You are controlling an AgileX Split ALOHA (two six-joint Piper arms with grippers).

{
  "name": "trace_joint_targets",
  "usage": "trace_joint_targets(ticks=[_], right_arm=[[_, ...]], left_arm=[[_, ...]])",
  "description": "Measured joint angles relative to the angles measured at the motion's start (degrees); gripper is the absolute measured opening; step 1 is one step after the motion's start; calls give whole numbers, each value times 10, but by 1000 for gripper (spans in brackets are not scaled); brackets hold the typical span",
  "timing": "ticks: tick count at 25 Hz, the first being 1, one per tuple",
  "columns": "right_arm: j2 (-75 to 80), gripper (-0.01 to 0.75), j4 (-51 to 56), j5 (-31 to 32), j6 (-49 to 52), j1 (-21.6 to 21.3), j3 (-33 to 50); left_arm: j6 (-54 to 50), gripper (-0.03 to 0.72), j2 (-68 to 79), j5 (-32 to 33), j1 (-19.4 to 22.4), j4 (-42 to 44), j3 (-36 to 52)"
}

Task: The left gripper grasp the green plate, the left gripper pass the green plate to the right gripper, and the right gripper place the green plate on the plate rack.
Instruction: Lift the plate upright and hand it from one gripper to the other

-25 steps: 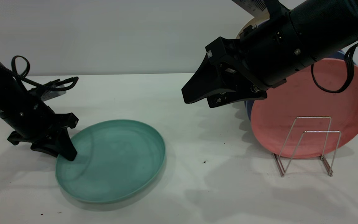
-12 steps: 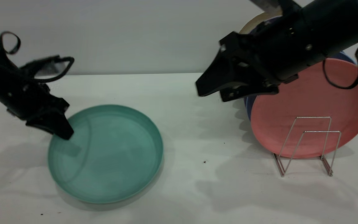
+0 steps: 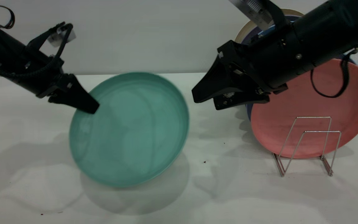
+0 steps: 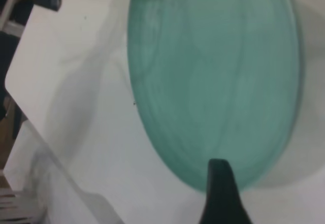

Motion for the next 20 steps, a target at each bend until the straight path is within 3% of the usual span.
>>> trace_joint_targets(ticks=[15, 17, 20], right_arm=[[39, 495, 13, 3, -9, 0, -18], [39, 455, 14, 4, -9, 0, -18], [39, 321, 14, 4, -9, 0, -18]], left_arm=[[4, 22, 0, 27, -57, -33, 0], [4, 22, 0, 28, -62, -33, 0], [6, 22, 0, 32, -63, -49, 0]])
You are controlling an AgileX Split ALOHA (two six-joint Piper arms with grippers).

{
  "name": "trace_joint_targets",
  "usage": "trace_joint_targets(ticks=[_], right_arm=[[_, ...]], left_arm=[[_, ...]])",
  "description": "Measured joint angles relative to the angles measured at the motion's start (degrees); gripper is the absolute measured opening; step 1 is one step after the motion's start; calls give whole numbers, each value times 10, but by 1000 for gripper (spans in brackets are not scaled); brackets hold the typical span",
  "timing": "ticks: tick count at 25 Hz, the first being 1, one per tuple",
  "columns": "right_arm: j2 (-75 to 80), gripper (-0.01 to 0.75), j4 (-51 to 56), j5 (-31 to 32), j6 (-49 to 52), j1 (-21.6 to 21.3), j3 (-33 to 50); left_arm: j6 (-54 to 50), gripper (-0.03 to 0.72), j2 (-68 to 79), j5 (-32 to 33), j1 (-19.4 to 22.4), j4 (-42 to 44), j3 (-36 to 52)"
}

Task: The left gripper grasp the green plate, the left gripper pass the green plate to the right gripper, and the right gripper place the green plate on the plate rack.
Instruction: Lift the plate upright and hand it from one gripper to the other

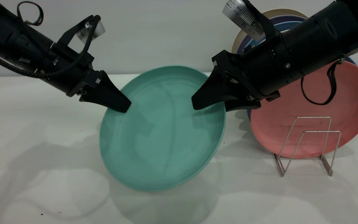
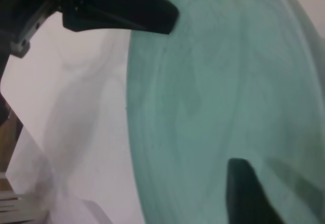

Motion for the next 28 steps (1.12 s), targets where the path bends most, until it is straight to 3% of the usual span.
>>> trace_joint_targets(ticks=[4, 10, 13, 18, 20, 23, 28], right_arm=[[0, 116, -4, -13, 0, -1, 0], [1, 109, -6, -11, -22, -4, 0], [1, 104, -5, 0, -31, -4, 0], [1, 63, -9, 7, -46, -1, 0], [0, 59, -17, 11, -64, -1, 0], [-8, 57, -33, 8, -95, -1, 0], [-36, 56, -49, -19, -125, -2, 0]], left_arm=[[4, 22, 0, 7, 1, -10, 0], [5, 62, -1, 15, 1, -15, 0], [4, 202, -2, 34, 0, -20, 0], [-6, 569, -6, 60, 0, -26, 0], [-10, 665, -12, 62, 0, -21, 0], [-25, 716, -33, 62, 0, 9, 0], [-60, 679, -77, 59, 0, 84, 0]])
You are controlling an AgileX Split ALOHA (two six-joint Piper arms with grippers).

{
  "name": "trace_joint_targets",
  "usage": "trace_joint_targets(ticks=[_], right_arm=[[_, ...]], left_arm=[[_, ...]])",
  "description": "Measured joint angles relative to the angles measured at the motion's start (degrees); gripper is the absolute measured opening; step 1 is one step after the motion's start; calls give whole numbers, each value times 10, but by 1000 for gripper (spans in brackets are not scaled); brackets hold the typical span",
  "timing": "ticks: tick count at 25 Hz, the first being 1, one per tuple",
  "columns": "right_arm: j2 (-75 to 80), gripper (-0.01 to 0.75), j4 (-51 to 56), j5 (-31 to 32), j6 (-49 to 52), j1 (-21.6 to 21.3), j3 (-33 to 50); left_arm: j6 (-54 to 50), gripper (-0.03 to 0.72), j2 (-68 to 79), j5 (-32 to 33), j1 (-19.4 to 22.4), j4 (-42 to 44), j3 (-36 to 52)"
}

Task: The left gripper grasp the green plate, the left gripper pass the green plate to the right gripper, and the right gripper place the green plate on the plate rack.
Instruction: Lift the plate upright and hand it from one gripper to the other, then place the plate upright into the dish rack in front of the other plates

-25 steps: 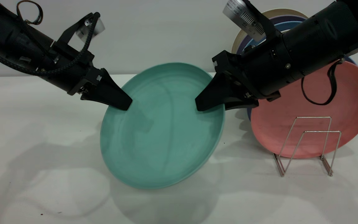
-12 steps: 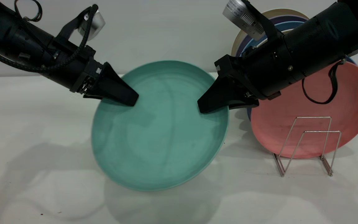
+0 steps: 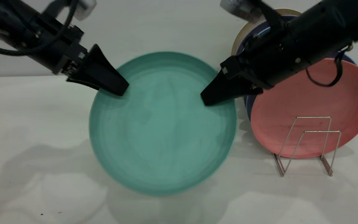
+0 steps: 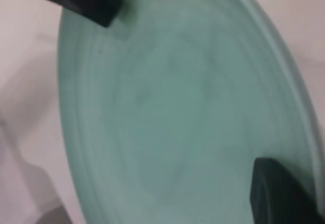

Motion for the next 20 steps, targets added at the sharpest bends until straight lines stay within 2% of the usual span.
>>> trace_joint_targets(ticks=[7, 13, 20], right_arm=[[-59, 56, -53, -27, -74, -1, 0], [-144, 53, -163, -29, -201, -4, 0], [-250, 53, -305, -16, -256, -26, 0]], left_arm=[[-37, 601, -55, 24, 21, 30, 3], [-47, 587, -100, 5, 69, 38, 4], [-55, 587, -104, 4, 71, 38, 4]])
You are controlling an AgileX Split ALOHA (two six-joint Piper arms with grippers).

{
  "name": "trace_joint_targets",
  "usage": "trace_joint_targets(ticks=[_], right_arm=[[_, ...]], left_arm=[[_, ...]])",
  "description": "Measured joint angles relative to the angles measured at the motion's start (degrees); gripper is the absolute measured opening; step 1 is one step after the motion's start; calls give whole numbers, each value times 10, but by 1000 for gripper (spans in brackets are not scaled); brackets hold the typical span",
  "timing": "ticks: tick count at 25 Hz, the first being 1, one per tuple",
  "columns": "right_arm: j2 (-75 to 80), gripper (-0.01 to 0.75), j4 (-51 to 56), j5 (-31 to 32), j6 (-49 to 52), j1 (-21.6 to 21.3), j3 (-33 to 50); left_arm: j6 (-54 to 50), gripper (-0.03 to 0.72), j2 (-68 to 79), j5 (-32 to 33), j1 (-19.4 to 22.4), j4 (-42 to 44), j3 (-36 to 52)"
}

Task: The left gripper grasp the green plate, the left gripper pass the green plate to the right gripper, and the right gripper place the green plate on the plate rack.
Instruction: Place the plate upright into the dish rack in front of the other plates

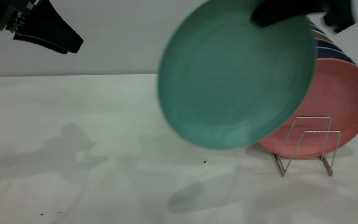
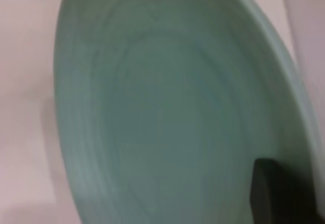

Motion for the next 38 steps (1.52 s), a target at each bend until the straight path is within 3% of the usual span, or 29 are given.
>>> trace_joint_targets(ticks=[12, 29, 38], right_arm=[[-25, 53, -33, -95, -1, -103, 61], [-25, 55, -32, -175, -31, -109, 112], [7, 64, 9, -184, -32, -109, 114]], left_arm=[[-2, 587, 0, -1, 0, 0, 0], [-2, 585, 0, -1, 0, 0, 0], [-2, 584, 0, -1, 0, 0, 0]])
